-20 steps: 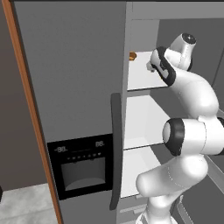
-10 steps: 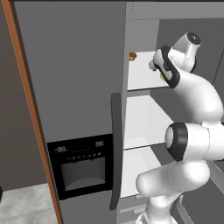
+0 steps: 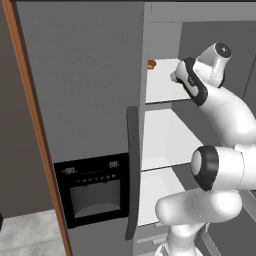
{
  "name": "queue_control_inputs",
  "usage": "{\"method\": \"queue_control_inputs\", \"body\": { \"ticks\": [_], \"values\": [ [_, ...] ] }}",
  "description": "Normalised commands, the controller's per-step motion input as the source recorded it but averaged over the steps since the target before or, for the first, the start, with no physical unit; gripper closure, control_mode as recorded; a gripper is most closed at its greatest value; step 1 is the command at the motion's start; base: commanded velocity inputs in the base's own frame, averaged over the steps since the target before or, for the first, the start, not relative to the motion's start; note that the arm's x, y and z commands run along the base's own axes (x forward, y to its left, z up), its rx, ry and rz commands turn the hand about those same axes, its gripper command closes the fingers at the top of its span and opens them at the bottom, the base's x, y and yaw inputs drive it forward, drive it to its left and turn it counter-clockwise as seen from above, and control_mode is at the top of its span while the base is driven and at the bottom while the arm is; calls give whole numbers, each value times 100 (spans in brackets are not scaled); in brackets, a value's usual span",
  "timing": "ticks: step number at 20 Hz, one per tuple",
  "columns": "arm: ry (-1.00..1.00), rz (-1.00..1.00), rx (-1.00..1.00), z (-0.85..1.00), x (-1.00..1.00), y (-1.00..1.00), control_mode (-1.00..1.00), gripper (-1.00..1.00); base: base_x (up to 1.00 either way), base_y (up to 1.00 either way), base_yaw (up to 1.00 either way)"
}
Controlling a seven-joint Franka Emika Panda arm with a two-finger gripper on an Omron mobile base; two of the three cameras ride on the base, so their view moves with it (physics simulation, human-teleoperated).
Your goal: Take the lemon wedge from the fridge and place it on the plate with fish on the dining counter.
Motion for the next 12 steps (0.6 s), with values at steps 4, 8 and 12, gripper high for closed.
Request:
{"method": "queue_control_inputs", "body": {
  "ticks": [4,8,12],
  "values": [
    [-8,0,0,14,-28,0,-100,-100,0,0,0],
    [-14,0,0,47,-25,0,-100,-100,0,0,0],
    [0,0,0,2,0,0,-100,-100,0,0,0]
  ]
}}
